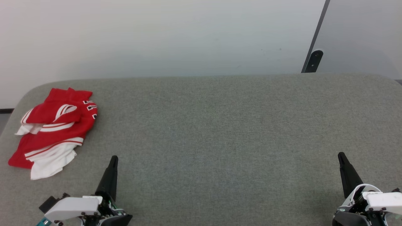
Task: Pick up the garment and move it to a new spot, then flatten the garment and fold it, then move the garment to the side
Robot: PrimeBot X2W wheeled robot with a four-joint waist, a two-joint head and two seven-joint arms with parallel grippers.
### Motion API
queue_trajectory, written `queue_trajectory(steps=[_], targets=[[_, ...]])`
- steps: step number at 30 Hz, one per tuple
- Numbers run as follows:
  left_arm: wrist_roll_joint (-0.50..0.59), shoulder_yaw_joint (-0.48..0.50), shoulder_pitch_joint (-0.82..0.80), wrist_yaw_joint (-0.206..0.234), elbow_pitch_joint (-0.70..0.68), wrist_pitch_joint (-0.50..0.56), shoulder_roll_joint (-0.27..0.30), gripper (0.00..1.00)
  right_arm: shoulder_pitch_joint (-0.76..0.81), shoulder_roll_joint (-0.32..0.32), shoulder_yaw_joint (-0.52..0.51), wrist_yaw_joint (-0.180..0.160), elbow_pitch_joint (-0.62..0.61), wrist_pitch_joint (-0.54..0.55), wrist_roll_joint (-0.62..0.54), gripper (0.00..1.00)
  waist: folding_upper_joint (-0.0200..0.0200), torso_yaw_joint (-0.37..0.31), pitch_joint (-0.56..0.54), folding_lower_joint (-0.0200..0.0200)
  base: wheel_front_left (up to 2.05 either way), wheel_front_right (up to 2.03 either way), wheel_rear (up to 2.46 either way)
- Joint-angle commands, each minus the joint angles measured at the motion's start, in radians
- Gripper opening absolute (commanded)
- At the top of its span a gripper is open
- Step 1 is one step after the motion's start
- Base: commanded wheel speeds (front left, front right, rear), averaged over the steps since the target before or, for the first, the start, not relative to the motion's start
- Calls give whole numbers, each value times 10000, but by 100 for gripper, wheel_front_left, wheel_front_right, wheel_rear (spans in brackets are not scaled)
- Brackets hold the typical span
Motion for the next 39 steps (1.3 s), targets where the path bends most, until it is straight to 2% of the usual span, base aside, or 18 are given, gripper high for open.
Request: queue_trajectory(steps=[1,5,6,9,14,20,28,39], targets=[[16,10,-98,-63,7,4,-11,0,-43,19,2,-4,2,-15,54,0,0,0,0,0,0,0,0],[16,10,-98,-63,7,4,-11,0,-43,19,2,-4,2,-15,54,0,0,0,0,0,0,0,0],[3,-1,23,4,24,-9,-2,100,11,0,2,0,29,0,1,100,0,0,0,0,0,0,0],[9,-38,260,29,261,-19,-65,100,215,32,8,-2,260,-1,4,100,0,0,-1,0,0,0,0],[242,-240,480,25,-11,-282,-59,100,493,-7,18,-2,-48,-49,-48,100,0,8,-1,0,0,0,0],[933,-456,722,126,-356,-577,-51,100,819,-186,91,-2,-420,-257,-502,100,0,19,3,0,0,0,0],[2697,-923,984,647,-771,-939,-42,100,1157,-679,500,-1,-796,-716,-1407,100,0,29,1,0,0,0,0],[5069,-1584,1248,1420,-1101,-1352,-32,100,1318,-1446,1082,-1,-969,-1332,-3487,100,0,62,-4,0,0,0,0]])
